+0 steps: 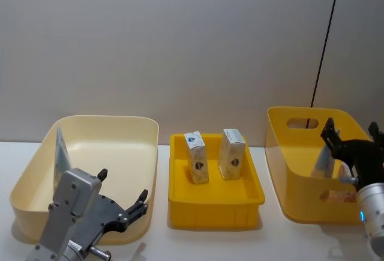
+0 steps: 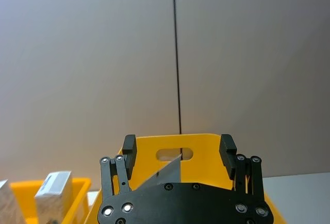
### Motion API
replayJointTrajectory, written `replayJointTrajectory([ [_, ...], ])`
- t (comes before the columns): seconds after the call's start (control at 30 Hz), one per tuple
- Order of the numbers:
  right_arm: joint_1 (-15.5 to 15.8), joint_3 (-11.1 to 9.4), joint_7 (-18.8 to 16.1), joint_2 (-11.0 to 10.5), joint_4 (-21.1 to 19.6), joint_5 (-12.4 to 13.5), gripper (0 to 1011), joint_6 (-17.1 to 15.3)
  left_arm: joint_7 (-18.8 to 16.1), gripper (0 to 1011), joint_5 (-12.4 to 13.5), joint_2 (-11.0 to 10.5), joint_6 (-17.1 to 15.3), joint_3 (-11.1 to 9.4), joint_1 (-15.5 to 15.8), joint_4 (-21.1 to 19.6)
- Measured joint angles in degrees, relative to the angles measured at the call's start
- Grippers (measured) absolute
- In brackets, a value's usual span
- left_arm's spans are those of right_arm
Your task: Bimanual collaborative sorting of washing and personal care products
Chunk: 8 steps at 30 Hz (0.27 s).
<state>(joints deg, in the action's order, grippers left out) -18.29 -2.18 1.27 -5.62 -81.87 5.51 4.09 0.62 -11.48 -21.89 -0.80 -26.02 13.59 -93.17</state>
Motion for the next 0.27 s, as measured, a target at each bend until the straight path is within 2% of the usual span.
replayJointTrajectory([
  [0.27, 3.67, 2.91, -0.99, -2.64, -3.68, 2.12, 1001, -1.23, 0.00, 1003, 0.00, 0.00, 0.00, 0.00, 0.00, 0.00],
])
